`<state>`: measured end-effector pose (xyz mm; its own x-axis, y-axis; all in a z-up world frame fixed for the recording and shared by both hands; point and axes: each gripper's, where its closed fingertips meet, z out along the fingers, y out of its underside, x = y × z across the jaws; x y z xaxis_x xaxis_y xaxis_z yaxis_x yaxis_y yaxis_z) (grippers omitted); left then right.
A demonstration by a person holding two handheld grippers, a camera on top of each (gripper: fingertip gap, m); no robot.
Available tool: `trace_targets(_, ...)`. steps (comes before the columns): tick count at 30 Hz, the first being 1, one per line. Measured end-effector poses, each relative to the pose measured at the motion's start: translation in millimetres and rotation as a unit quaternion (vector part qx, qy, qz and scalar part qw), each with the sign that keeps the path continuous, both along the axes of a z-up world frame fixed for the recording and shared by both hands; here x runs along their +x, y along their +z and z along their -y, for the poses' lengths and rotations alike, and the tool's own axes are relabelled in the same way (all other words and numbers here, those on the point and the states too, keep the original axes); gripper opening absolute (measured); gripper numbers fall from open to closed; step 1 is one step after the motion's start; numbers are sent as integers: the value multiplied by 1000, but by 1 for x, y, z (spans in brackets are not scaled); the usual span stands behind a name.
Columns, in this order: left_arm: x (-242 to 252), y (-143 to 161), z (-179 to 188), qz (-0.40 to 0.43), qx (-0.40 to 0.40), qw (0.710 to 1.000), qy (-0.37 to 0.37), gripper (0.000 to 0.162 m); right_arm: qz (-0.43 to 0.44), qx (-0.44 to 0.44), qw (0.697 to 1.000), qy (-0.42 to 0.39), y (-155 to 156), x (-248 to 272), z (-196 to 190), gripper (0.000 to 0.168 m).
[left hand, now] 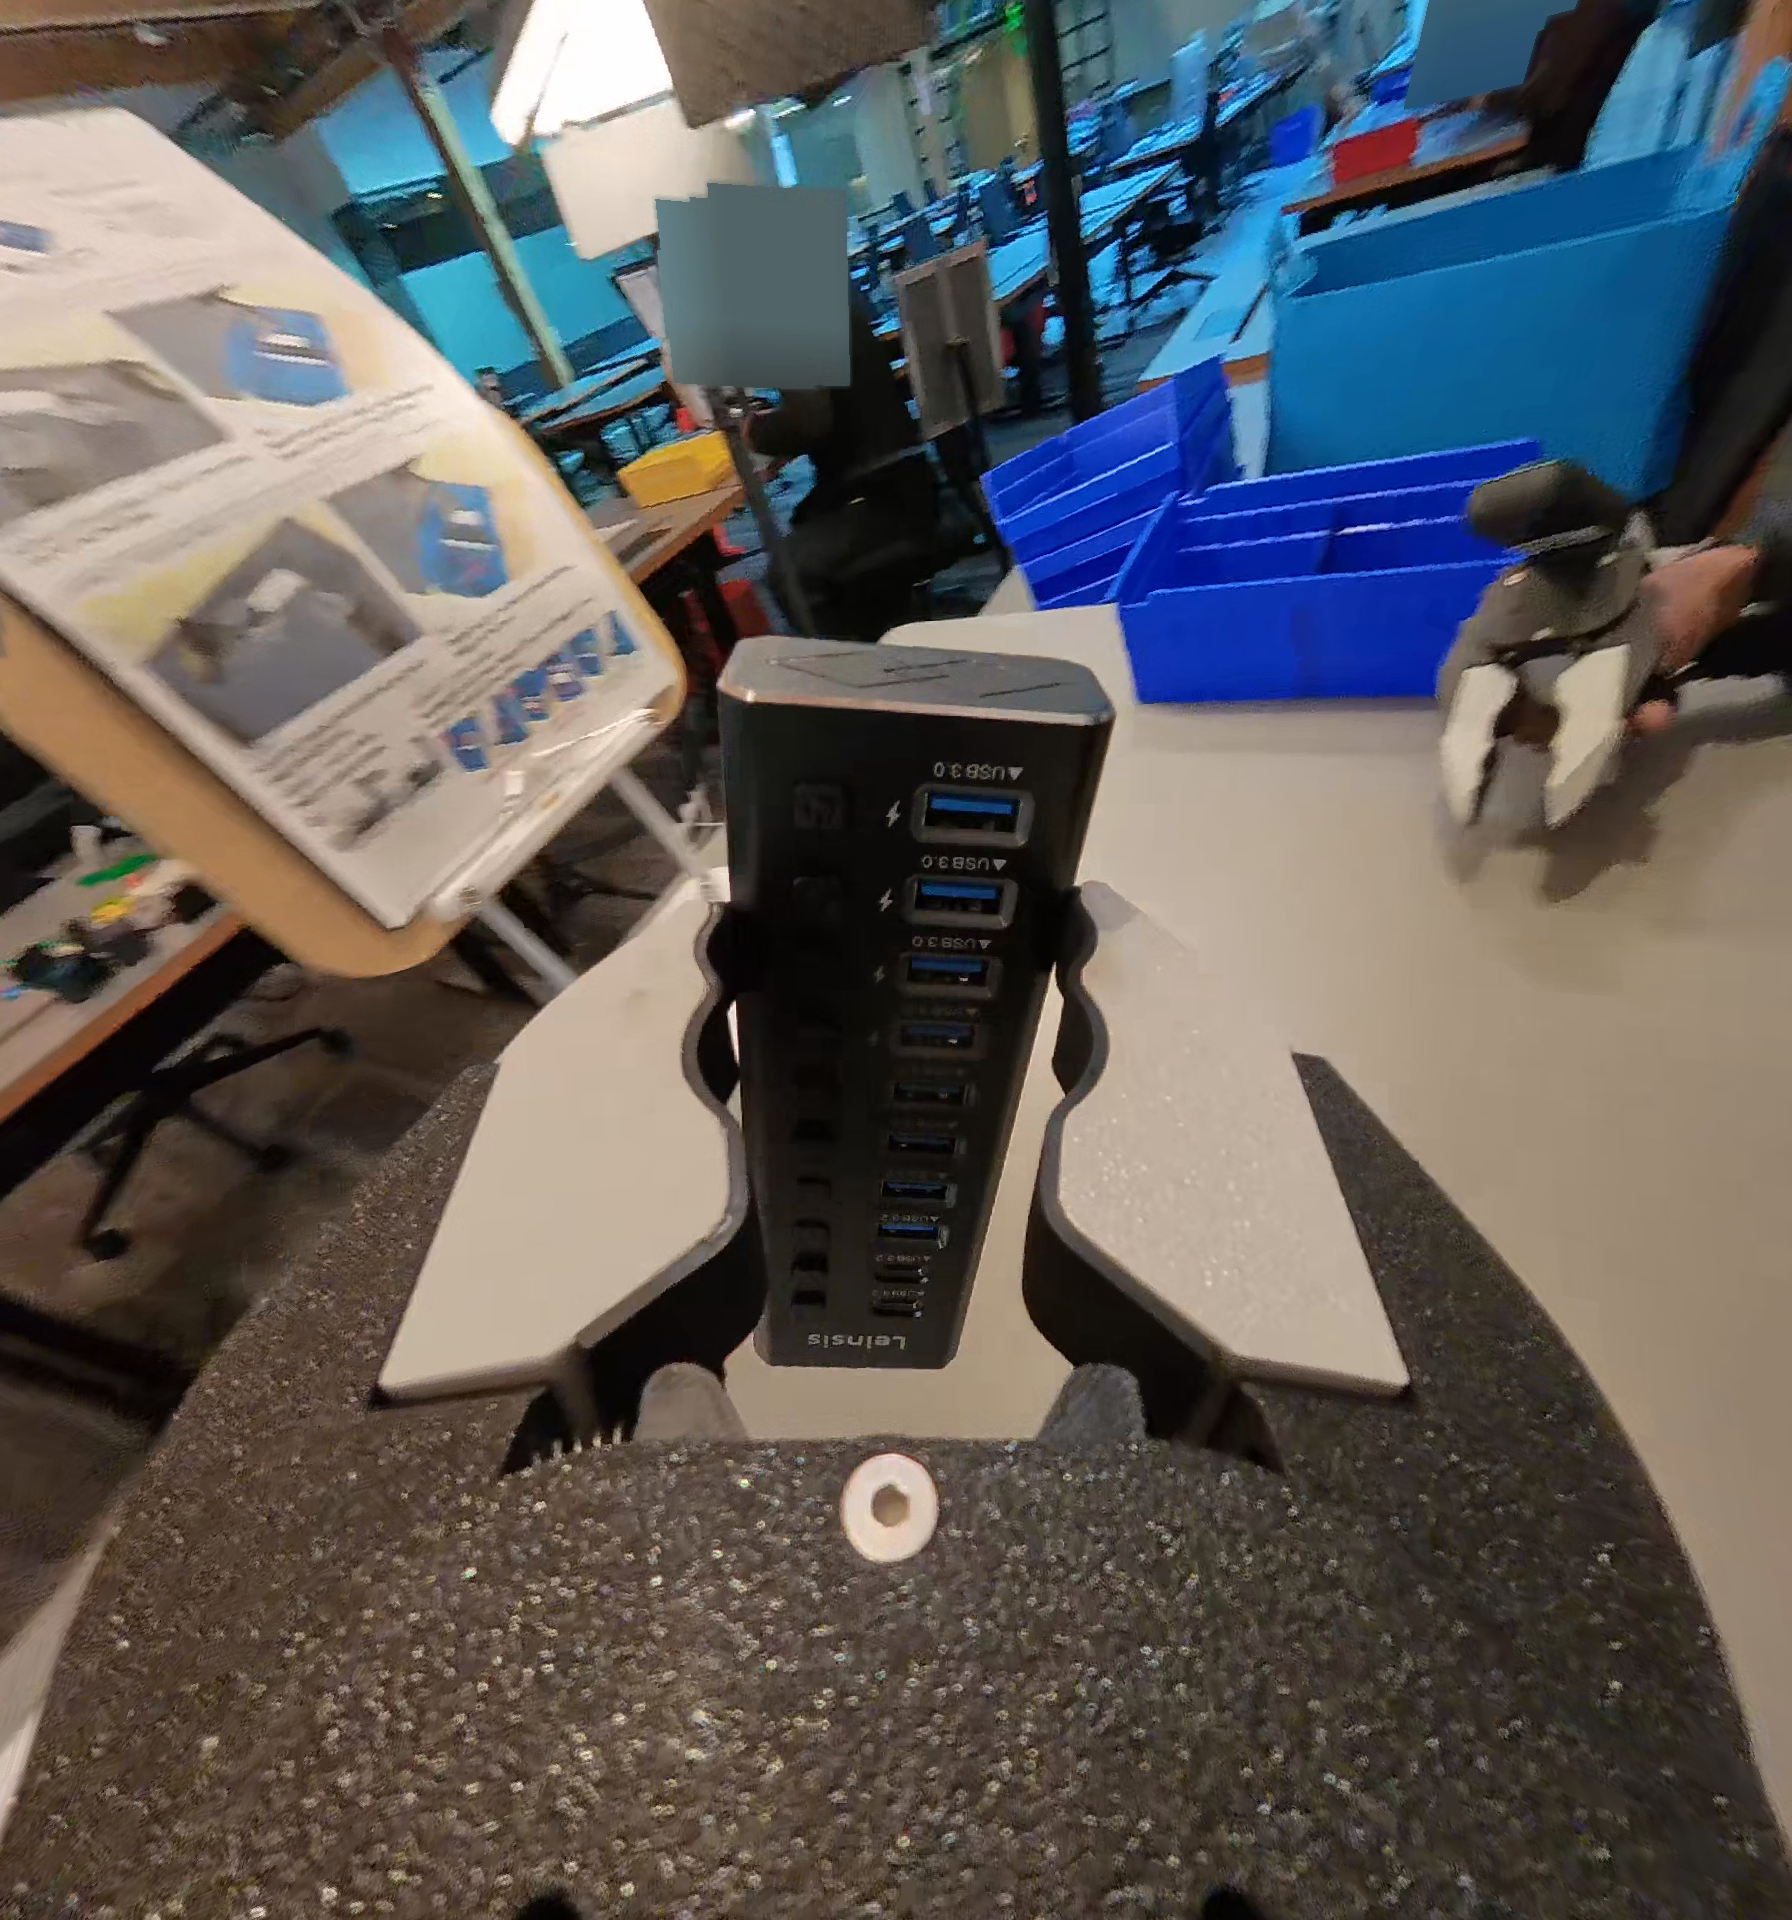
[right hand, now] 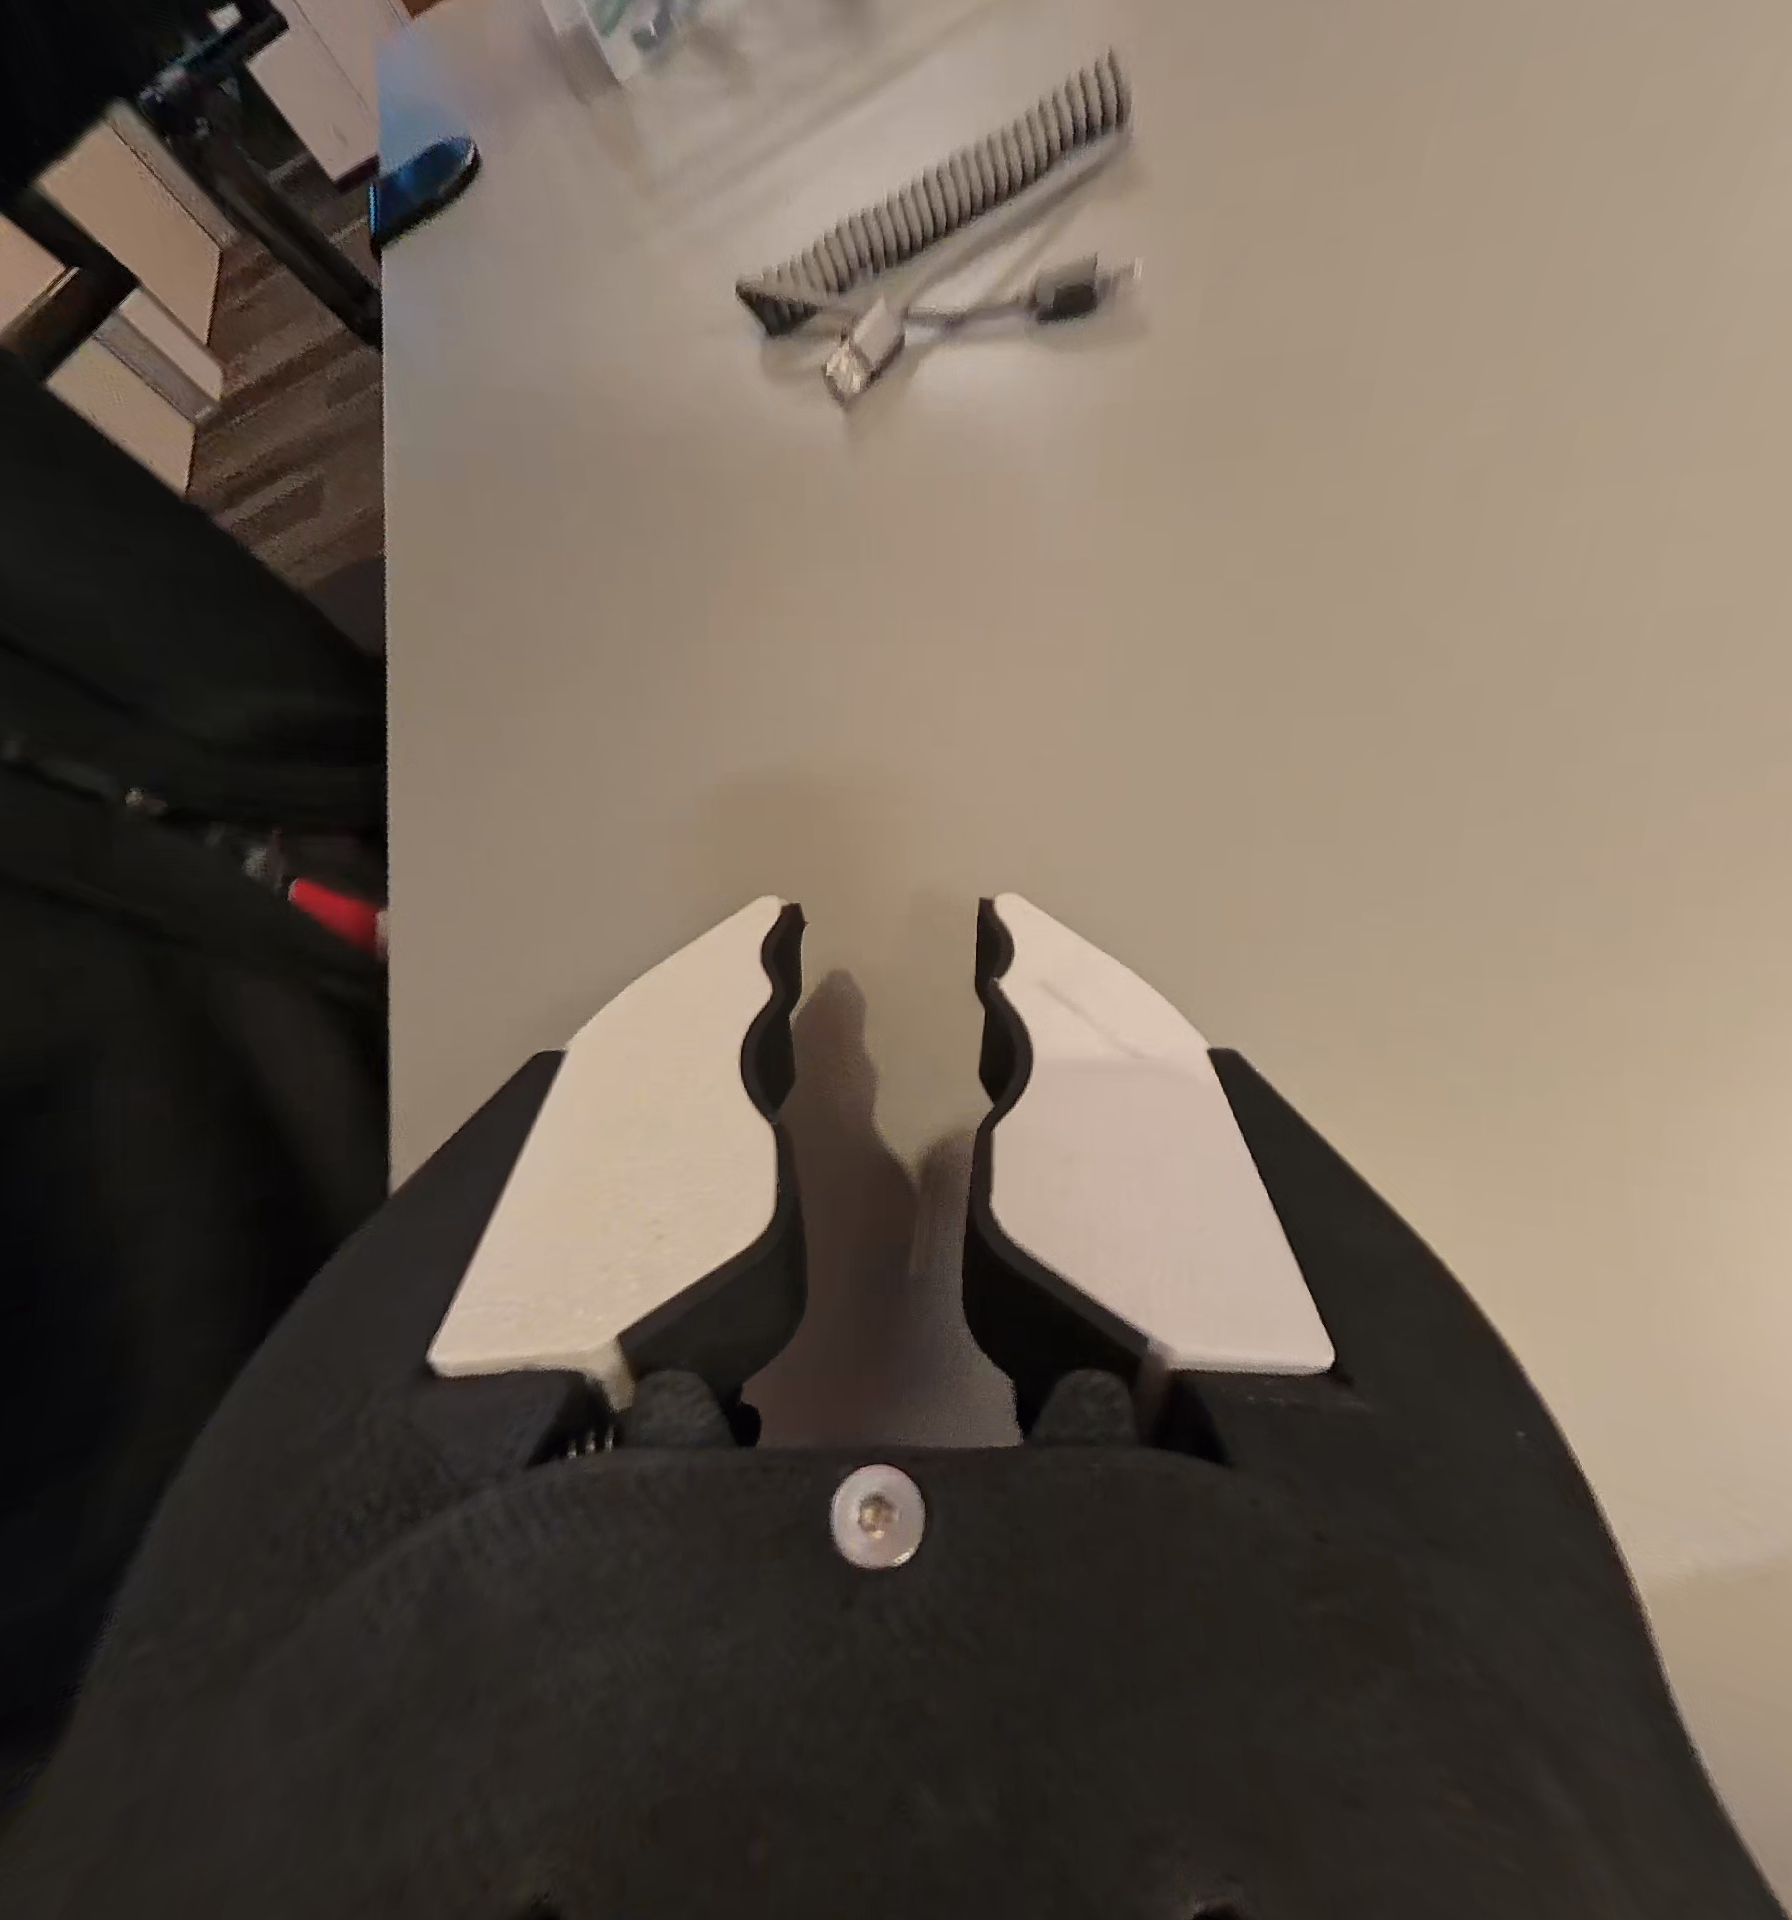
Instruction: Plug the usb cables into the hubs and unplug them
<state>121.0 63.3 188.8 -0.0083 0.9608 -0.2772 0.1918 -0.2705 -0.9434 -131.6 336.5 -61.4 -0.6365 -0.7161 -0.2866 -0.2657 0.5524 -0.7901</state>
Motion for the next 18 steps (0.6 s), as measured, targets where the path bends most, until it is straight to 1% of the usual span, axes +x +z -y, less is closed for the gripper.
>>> trace_targets(3, -44, -29, -21, 3, 37, 999, -26, 59, -5, -45, 999, -4, 11, 15, 33, 36)
trace_targets(7, -99, -66, -63, -11, 99, 993, -69, 59, -37, -110, 993, -16, 28, 34, 75, 44)
trace_targets(10, -137, -93, -92, 2, 139, 986, -89, 59, -36, -143, 989, -31, 45, 45, 101, 45)
trace_targets(14, -181, -127, -121, 55, 171, 979, -92, 59, 7, -137, 990, -28, 53, 61, 116, 50)
trace_targets(18, -211, -157, -136, 119, 149, 978, -88, 60, 14, -158, 987, -21, 51, 58, 116, 53)
